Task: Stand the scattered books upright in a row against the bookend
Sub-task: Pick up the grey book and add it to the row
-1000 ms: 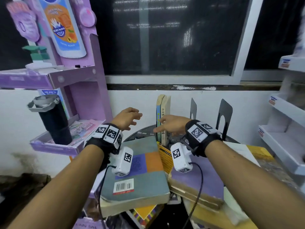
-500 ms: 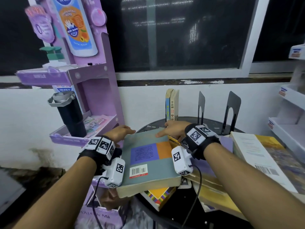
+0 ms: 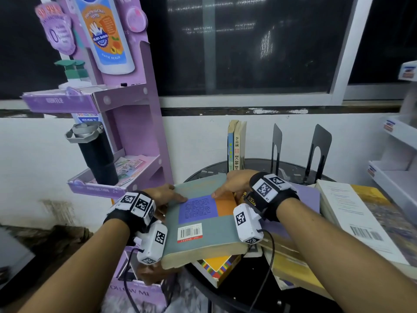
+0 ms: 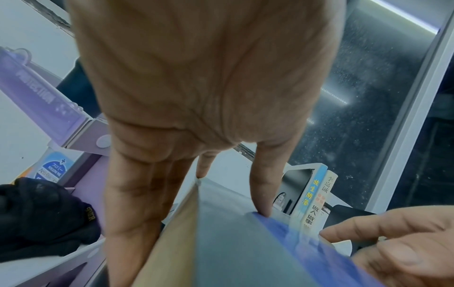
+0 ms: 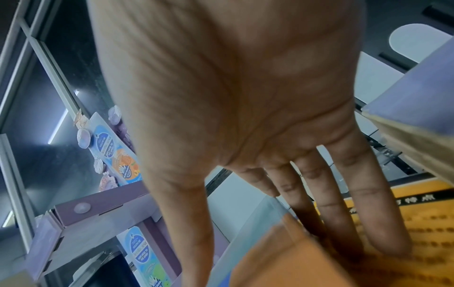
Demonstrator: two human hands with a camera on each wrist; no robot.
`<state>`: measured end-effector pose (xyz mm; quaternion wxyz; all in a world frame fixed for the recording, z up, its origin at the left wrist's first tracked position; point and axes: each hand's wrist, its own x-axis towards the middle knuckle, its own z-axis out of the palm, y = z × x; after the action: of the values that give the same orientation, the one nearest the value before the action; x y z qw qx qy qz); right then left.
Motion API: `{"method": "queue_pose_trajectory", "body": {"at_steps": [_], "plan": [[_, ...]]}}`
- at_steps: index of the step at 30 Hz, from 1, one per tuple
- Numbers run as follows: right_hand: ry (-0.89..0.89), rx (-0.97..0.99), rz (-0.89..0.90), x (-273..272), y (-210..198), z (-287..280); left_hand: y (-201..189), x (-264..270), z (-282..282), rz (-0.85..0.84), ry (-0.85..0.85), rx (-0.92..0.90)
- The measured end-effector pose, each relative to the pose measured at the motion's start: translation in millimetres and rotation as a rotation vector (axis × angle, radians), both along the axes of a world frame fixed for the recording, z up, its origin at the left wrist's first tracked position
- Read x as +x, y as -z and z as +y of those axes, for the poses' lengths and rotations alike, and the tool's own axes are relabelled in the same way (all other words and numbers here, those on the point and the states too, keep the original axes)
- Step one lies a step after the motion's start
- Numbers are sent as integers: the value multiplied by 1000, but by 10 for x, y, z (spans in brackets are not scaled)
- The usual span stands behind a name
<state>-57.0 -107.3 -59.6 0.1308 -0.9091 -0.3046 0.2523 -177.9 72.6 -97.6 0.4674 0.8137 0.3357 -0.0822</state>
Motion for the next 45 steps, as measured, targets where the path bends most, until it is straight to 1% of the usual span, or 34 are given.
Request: {"method": "queue_pose_trajectory", "body": {"at_steps": [8, 16, 20, 26, 28, 30, 34, 38, 41, 45], "plan": [[-12, -34, -25, -28, -2, 17, 40, 14, 43, -22, -42, -13], [75, 74, 20, -79, -5, 2, -7, -16, 76, -134, -73, -62], [125, 182, 9, -151, -90, -55, -83, -18, 113, -245, -89, -80], [168, 360, -156, -224, -261, -105, -301, -38, 74, -467, -131, -89], [200, 458, -196, -225, -279, -108, -369, -38, 72, -550, -136, -68], [242, 568, -224, -226, -280, -111, -430, -42, 87, -635, -142, -91], [248, 769, -279, -236, -284, -105, -516, -78, 62, -773, -143, -130], [248, 867, -349, -257, -282, -125, -517, -92, 11, -909, -142, -151], [249, 921, -349, -264, -229, -177, -459, -82, -30, -983, -129, -195], [248, 1017, -364, -264, -196, -219, -410, -58, -123, -1053, -81, -324]]}}
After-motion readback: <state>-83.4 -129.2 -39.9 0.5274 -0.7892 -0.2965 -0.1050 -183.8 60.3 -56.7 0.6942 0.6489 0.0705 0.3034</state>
